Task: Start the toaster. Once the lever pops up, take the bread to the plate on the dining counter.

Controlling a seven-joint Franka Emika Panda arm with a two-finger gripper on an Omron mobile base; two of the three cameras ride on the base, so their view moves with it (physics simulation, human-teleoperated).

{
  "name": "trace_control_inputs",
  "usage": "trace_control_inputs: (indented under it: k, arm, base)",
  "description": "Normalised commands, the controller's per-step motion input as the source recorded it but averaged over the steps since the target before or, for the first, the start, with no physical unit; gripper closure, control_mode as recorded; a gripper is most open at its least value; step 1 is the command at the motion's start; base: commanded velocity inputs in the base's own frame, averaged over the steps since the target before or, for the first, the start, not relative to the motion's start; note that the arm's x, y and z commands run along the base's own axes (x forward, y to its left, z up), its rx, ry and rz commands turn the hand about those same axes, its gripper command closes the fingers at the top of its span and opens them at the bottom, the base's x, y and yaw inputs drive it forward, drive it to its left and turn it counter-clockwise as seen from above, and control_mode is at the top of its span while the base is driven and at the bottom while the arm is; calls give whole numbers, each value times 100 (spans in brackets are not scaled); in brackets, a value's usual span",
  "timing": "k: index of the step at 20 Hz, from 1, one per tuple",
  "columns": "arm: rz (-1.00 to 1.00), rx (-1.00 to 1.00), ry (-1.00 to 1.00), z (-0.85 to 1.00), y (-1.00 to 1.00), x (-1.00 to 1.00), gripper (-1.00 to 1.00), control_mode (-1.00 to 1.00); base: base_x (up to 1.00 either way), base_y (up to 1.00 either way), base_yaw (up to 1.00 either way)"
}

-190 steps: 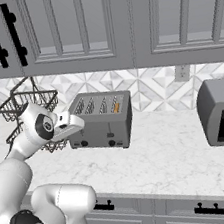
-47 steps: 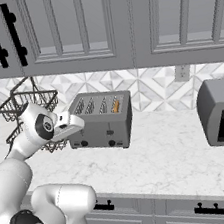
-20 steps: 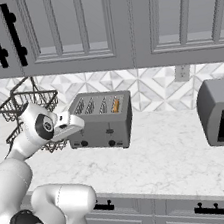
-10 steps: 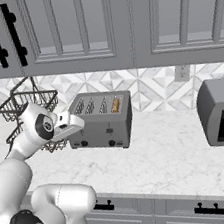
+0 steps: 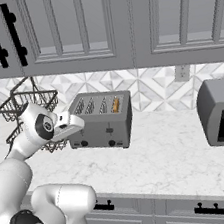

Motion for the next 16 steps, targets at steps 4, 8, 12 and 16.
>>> trace_control_inputs:
  k: [4, 8, 12, 16]
  arm:
    - [0, 0, 0, 0, 0, 0, -100, -100]
    - [0, 0, 0, 0, 0, 0, -100, -100]
    - [0, 0, 0, 0, 0, 0, -100, -100]
    - [0, 0, 0, 0, 0, 0, -100, -100]
  base:
    - [0, 0, 0]
    - [0, 0, 0]
    - [0, 0, 0]
    - [0, 0, 0]
